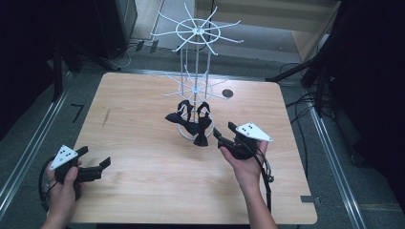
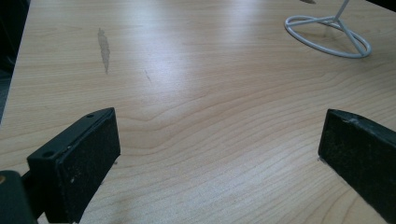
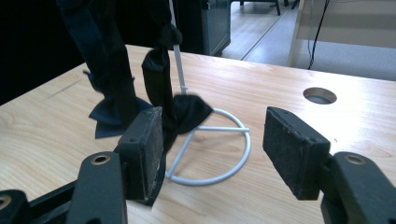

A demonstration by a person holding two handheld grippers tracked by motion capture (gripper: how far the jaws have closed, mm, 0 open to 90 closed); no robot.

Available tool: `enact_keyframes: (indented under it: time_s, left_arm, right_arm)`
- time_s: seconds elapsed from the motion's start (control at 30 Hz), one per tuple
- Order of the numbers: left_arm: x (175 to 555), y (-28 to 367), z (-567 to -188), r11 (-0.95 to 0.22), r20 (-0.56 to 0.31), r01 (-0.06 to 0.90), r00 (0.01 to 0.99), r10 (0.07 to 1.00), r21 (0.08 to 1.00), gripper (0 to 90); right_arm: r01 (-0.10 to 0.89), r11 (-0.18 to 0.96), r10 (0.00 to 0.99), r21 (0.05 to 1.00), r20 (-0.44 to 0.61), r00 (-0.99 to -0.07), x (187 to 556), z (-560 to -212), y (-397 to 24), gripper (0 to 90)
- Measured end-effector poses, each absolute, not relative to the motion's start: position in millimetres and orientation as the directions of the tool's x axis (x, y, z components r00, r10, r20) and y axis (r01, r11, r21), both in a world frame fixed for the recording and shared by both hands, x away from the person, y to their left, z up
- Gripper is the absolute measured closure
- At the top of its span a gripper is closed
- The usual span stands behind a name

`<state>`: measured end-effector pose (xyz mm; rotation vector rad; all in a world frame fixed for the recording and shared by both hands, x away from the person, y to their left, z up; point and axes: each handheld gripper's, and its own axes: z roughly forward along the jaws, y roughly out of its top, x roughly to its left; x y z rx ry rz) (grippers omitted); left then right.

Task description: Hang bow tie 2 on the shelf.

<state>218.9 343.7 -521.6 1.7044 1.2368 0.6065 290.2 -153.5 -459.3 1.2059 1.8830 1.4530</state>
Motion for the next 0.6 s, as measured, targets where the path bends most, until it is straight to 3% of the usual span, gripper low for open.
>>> enact_keyframes:
  time_s: [0.33, 0.6]
  left_arm:
    - [218.9, 343.7, -521.6, -0.077, -0.119, 0.469, 0.375, 0.919, 0.880, 0.0]
    - [218.8, 343.7, -521.5, -0.078, -0.118, 0.469, 0.375, 0.920, 0.880, 0.0]
  right_arm:
    - [0.367, 0.052, 0.843, 0.929, 0.156, -0.515, 283.3, -466.5, -165.0, 33.7]
    - [0.384, 0.058, 0.853, 0.921, 0.154, -0.498, 279.0, -474.2, -173.9, 21.0]
